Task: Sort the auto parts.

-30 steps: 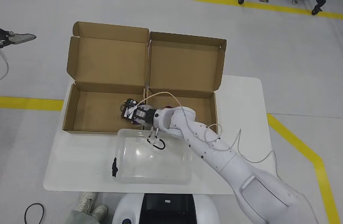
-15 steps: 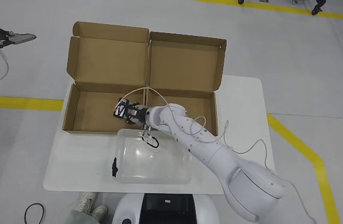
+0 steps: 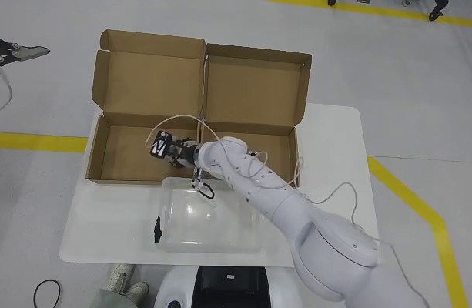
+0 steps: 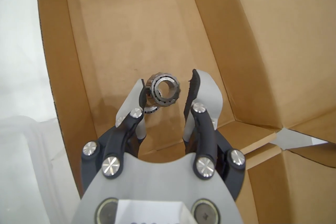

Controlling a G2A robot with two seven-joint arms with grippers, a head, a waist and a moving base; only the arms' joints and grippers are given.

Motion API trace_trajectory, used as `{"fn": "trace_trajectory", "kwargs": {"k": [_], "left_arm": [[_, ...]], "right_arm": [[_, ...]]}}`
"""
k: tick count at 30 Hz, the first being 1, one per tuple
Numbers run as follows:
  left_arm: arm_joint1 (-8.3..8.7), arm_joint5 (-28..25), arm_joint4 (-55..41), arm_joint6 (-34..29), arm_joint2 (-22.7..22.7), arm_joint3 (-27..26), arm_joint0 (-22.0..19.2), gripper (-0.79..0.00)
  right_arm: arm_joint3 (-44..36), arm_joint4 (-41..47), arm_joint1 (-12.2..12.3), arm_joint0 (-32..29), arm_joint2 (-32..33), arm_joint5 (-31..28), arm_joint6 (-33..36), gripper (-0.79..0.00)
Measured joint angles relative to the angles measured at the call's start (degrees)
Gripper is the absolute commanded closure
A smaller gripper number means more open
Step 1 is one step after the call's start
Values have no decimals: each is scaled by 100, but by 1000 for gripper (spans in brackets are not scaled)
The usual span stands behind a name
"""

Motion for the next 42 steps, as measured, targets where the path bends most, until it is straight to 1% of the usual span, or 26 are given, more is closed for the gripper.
{"fn": "trace_trajectory", "kwargs": {"k": [1,6,10,14,19,22,25,30,33,37,42], "left_arm": [[0,0,0,0,0,0,0,-785],[0,0,0,0,0,0,0,-785],[0,0,0,0,0,0,0,-785],[0,0,0,0,0,0,0,-785],[0,0,0,0,0,0,0,-785],[0,0,0,0,0,0,0,-785],[0,0,0,0,0,0,0,-785],[0,0,0,0,0,0,0,-785],[0,0,0,0,0,0,0,-785],[0,0,0,0,0,0,0,-785],[0,0,0,0,0,0,0,-785]], "right_arm": [[51,-11,-21,4,-3,15,-42,-434],[225,-111,-88,34,-5,13,-427,-511],[199,-242,-82,-12,-4,11,-924,-539],[87,-372,-18,-66,35,-38,-1425,-560],[-188,-561,92,-140,88,-93,-1747,-588],[-450,-690,177,-196,137,-83,-1781,-625],[-738,-765,283,-296,230,-77,-1797,-650],[-1296,-908,525,-560,456,-111,-1845,-727],[-1681,-1026,696,-743,627,-154,-1753,-779],[-2223,-1170,948,-1047,926,-233,-1550,-785],[-3033,-1419,1327,-1568,1472,-323,-1296,-785]]}}
